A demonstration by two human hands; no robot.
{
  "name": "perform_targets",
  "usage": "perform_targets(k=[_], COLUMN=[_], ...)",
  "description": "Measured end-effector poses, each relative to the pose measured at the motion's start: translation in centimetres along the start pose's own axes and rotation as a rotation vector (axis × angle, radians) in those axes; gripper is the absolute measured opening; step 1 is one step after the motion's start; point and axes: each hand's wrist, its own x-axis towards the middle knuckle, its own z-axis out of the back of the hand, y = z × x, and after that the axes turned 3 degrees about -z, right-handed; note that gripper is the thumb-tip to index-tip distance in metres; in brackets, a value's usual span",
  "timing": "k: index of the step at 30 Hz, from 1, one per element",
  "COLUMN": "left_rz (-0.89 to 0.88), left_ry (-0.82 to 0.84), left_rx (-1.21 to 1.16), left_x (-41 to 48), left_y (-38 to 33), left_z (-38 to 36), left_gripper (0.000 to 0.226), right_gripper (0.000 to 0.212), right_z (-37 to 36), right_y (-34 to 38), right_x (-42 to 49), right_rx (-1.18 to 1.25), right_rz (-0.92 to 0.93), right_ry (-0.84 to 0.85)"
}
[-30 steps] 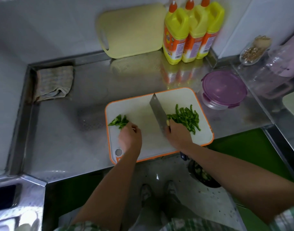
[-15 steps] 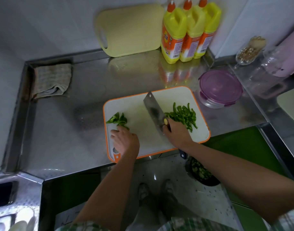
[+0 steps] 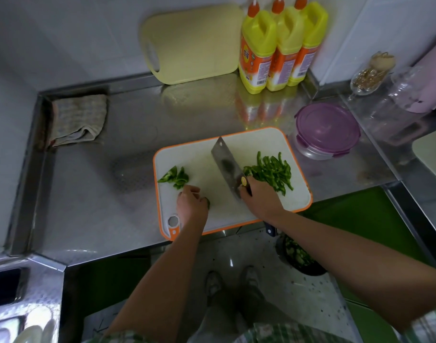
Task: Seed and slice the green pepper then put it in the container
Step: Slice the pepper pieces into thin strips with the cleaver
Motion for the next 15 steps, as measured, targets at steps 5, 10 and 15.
perform_targets(k=[5, 10, 15], left_rz=[0.054, 0.018, -0.001], left_ry=[0.0, 0.05, 0.087], left_rx=[0.138, 0.022, -0.054], left_x=[-0.6, -0.7, -0.7], left_y=[1.0, 0.7, -0.6], left_z=[0.6, -0.3, -1.4], left_gripper=[0.021, 0.016, 0.014], right_gripper=[0.021, 0.021, 0.016], right_z=[-0.9, -0.9, -0.7], right_y=[0.7, 0.5, 1.2], right_x=[-0.3, -0.5, -1.0], right_rx=[-0.091, -0.066, -0.087], right_rz=[0.021, -0.021, 0.043], right_ry=[0.053, -0.018, 0.044])
